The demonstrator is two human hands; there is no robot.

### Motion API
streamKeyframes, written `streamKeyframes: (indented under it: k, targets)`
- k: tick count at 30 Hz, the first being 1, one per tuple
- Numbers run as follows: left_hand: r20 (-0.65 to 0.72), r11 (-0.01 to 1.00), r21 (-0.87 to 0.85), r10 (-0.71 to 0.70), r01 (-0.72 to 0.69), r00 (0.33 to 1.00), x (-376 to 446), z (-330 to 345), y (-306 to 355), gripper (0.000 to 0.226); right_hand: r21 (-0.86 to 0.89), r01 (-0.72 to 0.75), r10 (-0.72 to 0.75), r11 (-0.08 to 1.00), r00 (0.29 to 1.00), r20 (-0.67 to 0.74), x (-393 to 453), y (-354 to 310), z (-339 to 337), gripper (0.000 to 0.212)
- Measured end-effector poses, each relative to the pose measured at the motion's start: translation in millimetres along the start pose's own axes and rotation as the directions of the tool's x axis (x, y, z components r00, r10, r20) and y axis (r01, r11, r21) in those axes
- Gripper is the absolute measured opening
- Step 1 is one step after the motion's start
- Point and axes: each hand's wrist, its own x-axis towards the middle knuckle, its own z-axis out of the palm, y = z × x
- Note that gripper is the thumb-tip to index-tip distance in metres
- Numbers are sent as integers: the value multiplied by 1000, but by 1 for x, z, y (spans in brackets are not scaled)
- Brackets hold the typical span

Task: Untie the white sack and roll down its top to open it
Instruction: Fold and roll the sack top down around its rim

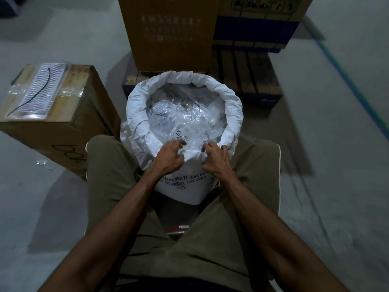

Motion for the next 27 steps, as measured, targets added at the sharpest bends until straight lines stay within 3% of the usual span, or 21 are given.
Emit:
streamKeyframes:
  k: [6,11,14,19,27]
  targets:
    - [-23,991,133,-22,25,999,-14,-32,13,49,-32,94,-98,995,987,-125,-2,-27,-35,42]
    - [-93,990,135,-33,45,995,-25,-61,14,57,-94,117,-140,989,949,-284,3,-39,-48,34]
    - [-132,992,121,-24,40,991,-30,-68,14,62,-101,113,-141,988,932,-333,4,-44,-49,42]
    - [-215,989,137,-23,54,976,-26,-63,15,68,-90,81,-103,993,954,-280,0,-37,-35,61]
    - [-133,959,282,26,13,991,30,-53,-20,78,-33,70,-75,997,976,-206,58,-21,-18,72]
